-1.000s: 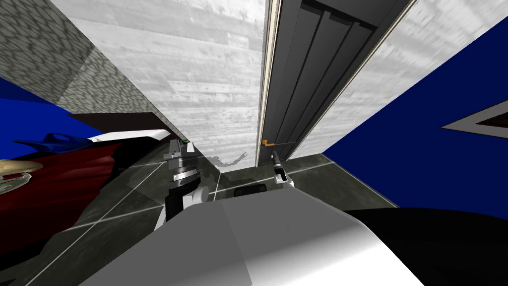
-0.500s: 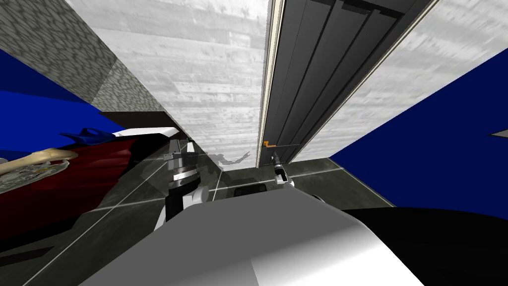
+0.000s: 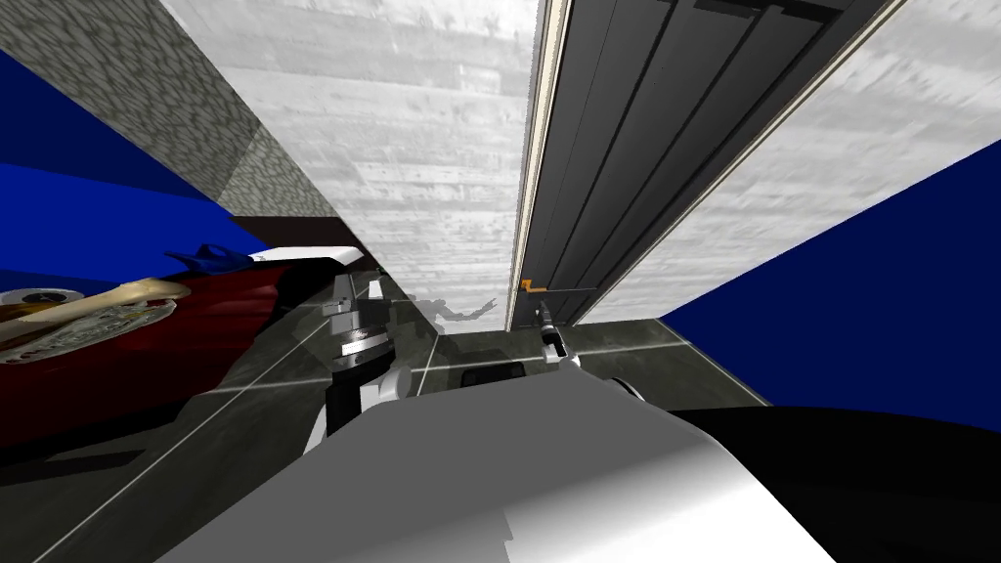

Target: Pull the door open

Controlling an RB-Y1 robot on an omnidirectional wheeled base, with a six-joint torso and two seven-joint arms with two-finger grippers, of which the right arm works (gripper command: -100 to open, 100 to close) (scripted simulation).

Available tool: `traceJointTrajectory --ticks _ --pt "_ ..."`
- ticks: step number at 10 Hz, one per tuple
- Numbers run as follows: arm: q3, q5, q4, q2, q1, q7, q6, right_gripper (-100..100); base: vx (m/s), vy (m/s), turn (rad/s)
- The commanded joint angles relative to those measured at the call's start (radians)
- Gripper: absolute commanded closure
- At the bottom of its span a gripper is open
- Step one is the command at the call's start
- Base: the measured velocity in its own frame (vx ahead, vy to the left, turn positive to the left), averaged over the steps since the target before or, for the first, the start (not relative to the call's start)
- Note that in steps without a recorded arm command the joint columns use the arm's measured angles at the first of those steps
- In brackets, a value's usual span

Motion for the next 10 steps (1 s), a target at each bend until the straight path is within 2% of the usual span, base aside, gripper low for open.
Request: traceJointTrajectory --ticks 1,3,4,5,7,9,10 --pt "0.001 -0.001 0.038 -0.004 -0.014 -0.005 -0.007 -100 0.018 -0.074 0.148" --pt "0.001 -0.001 0.052 -0.003 -0.020 -0.005 -0.011 -100 0.016 -0.061 0.089" --pt "-0.008 -0.009 0.066 -0.024 -0.009 -0.023 -0.028 -100 0.124 0.035 0.152" --pt "-0.010 -0.011 0.068 -0.030 -0.005 -0.029 -0.033 -100 0.203 0.051 0.122" --pt "-0.022 -0.022 0.082 -0.060 0.014 -0.054 -0.054 -100 0.187 0.061 0.136" --pt "-0.022 -0.022 0.082 -0.060 0.014 -0.054 -0.054 -100 0.095 0.017 0.013" --pt "-0.035 -0.033 0.096 -0.091 0.034 -0.081 -0.076 -100 0.133 -0.006 0.224"
